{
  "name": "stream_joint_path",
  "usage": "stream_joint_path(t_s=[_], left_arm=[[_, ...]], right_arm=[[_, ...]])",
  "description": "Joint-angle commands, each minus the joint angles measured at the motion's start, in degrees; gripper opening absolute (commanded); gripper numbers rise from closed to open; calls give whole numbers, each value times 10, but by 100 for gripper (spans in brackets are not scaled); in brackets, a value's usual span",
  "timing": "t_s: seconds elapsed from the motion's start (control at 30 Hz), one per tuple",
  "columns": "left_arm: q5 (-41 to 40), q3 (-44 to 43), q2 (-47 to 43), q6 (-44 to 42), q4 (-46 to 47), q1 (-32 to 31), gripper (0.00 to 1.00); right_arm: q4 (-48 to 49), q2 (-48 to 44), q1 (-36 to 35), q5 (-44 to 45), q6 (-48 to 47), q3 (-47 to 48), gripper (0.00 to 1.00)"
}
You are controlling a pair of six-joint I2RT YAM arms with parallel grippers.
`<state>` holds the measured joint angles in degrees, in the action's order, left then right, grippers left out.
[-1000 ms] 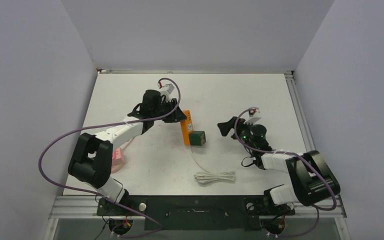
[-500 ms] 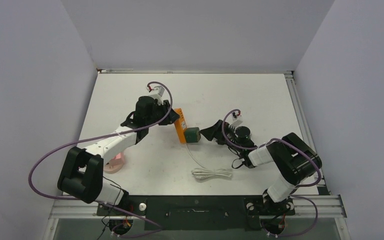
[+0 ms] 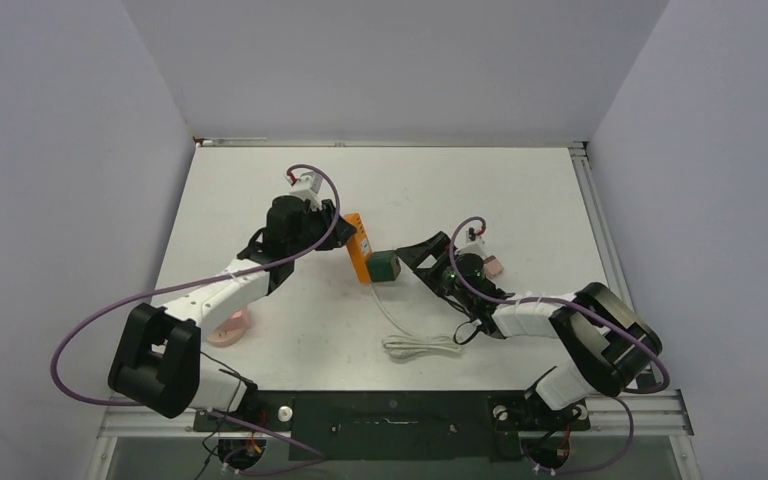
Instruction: Pull the plug off the socket
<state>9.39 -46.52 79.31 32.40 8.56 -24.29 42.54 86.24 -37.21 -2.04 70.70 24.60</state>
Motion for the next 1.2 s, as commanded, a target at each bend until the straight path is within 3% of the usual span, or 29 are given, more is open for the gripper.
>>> stream_joint_path(t_s=[0.0,0.33,0.67,0.8,1.03,1.1,1.17], left_arm=[[-10,-5,-32,14,73,-6,0],[-32,5,-49,6,78,-22,0],[-71,19,-71,-17,82,-53,0],[-75,18,-70,-24,78,-64,0],[-55,4,-52,-24,71,-74,0],[-45,-1,-49,-23,70,-74,6],[-33,-5,-47,-20,71,-74,33]], right_arm=[[-27,-4,-14,43,59,36,96],[-56,31,-43,65,73,80,94],[-27,65,-55,57,95,87,82],[-15,69,-53,57,98,90,71],[5,52,-31,57,98,76,36],[1,48,-30,58,90,77,31],[-3,43,-30,65,76,78,26]])
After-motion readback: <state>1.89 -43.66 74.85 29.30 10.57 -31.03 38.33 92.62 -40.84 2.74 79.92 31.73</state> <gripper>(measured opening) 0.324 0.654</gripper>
